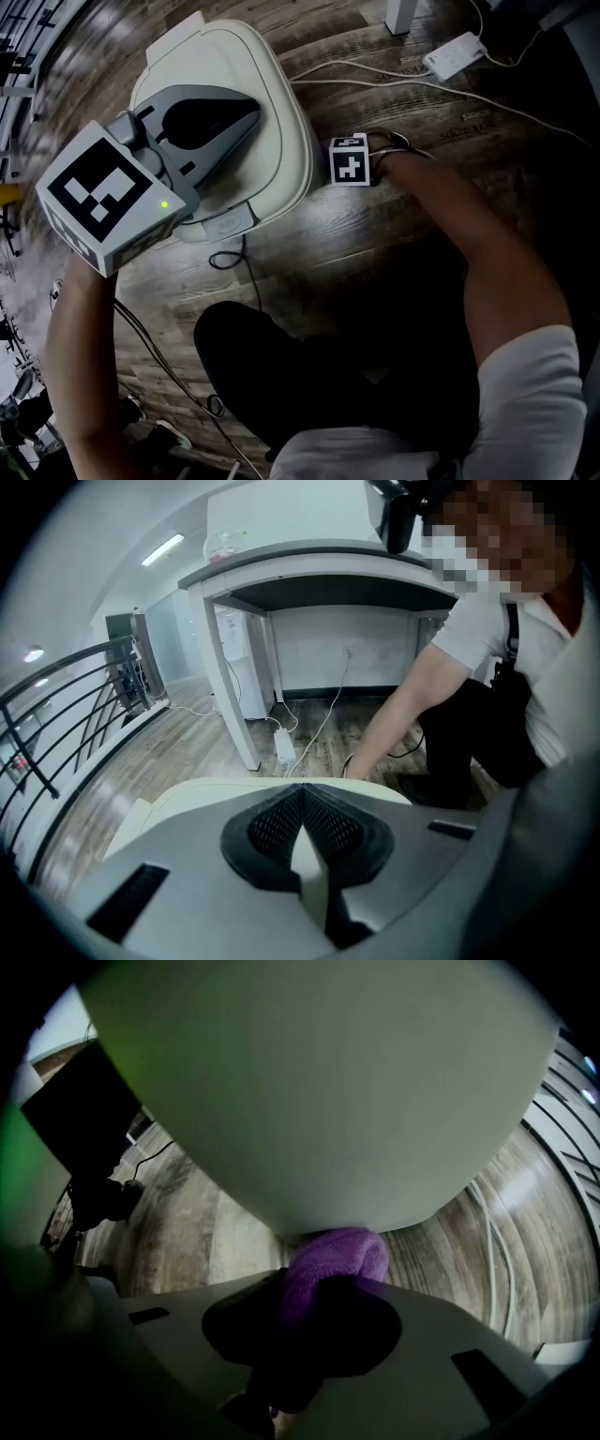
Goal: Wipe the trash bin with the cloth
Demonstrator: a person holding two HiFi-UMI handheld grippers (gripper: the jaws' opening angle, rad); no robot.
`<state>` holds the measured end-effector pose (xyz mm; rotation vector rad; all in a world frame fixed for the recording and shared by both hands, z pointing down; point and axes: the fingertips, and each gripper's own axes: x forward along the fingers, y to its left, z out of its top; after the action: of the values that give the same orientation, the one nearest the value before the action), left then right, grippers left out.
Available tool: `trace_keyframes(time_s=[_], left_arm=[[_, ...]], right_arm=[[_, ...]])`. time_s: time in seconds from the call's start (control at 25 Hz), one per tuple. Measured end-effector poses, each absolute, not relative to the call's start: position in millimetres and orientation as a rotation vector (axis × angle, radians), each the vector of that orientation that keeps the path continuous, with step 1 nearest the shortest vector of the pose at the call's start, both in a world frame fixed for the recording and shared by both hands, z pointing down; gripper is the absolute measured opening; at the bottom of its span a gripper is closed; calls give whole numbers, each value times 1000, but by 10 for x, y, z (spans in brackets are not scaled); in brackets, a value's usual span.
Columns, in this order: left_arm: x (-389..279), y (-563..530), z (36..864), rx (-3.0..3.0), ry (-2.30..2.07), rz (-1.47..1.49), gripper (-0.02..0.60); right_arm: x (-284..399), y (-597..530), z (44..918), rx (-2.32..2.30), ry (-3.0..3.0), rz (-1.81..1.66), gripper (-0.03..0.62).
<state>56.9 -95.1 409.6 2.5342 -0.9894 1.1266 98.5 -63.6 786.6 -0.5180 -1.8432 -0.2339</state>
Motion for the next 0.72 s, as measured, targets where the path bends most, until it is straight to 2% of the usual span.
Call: trace_keyframes(time_s=[0.4, 0.72], left_arm=[[594, -990, 4082, 2620, -966, 1140, 5], [660, -836, 4051, 2716, -887, 1105, 6]], right_arm=[[1524, 413, 7372, -736, -1788, -73, 98], [1620, 104, 6517, -333, -1997, -96, 98]])
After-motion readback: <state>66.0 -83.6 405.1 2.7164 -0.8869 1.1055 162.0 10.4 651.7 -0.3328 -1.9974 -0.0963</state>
